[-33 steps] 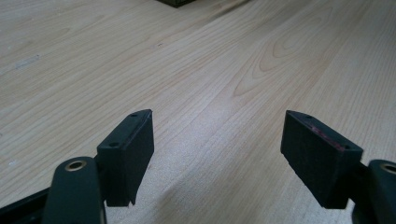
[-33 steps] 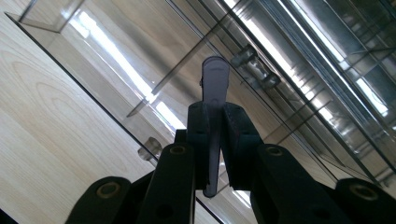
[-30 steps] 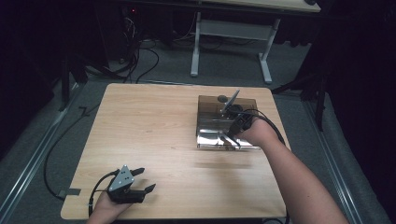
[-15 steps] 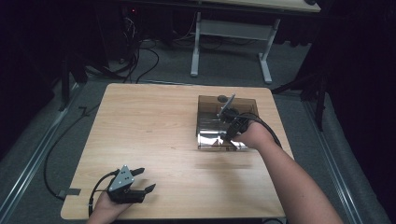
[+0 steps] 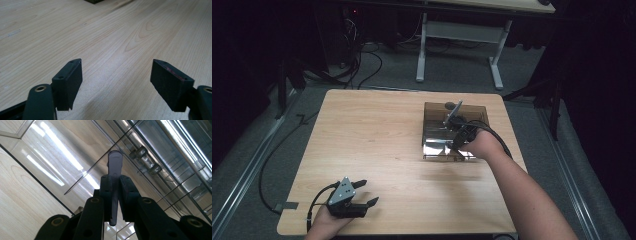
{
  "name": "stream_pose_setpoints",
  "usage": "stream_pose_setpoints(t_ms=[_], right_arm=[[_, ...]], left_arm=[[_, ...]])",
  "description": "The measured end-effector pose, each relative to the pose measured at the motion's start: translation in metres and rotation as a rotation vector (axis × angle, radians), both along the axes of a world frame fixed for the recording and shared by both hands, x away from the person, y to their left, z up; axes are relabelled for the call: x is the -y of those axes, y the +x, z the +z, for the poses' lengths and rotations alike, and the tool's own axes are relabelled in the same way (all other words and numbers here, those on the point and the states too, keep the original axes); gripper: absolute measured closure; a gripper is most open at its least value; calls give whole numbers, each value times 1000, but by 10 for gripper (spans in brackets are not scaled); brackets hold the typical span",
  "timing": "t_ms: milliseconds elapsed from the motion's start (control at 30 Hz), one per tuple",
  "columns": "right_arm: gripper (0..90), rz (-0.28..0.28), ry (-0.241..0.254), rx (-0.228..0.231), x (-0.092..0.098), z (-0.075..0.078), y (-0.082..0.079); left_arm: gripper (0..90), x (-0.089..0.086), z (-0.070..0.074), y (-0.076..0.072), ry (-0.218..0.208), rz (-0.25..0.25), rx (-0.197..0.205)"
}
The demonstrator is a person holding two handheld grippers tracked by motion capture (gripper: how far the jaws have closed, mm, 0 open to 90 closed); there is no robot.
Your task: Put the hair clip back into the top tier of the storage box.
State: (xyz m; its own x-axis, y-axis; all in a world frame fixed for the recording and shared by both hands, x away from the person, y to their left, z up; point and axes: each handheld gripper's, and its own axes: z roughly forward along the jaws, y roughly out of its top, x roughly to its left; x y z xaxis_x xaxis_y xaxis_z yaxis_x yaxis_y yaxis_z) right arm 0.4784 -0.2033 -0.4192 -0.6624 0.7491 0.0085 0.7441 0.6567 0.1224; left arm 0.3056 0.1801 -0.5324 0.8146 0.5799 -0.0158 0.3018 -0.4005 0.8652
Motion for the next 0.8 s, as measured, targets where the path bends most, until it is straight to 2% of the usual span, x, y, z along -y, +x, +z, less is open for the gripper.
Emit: stream_pose_setpoints(t_ms=[100, 333, 367, 533, 700, 800], right_arm=[[778, -11, 5, -6, 1, 0, 0], [757, -28, 13, 1, 3, 10, -4], [757, -10, 17, 11, 4, 11, -4], [758, -51, 33, 6, 8, 23, -14], [775, -56, 42, 18, 16, 30, -26], [798, -63, 38, 9, 20, 31, -35]], left_arm=[[262, 0, 0, 0, 0, -1, -1], [262, 0, 0, 0, 0, 0, 0], [262, 0, 0, 0, 0, 0, 0], [262, 0, 0, 0, 0, 3, 3], [262, 0, 0, 0, 3, 3, 1], [262, 1, 0, 0, 4, 4, 3]])
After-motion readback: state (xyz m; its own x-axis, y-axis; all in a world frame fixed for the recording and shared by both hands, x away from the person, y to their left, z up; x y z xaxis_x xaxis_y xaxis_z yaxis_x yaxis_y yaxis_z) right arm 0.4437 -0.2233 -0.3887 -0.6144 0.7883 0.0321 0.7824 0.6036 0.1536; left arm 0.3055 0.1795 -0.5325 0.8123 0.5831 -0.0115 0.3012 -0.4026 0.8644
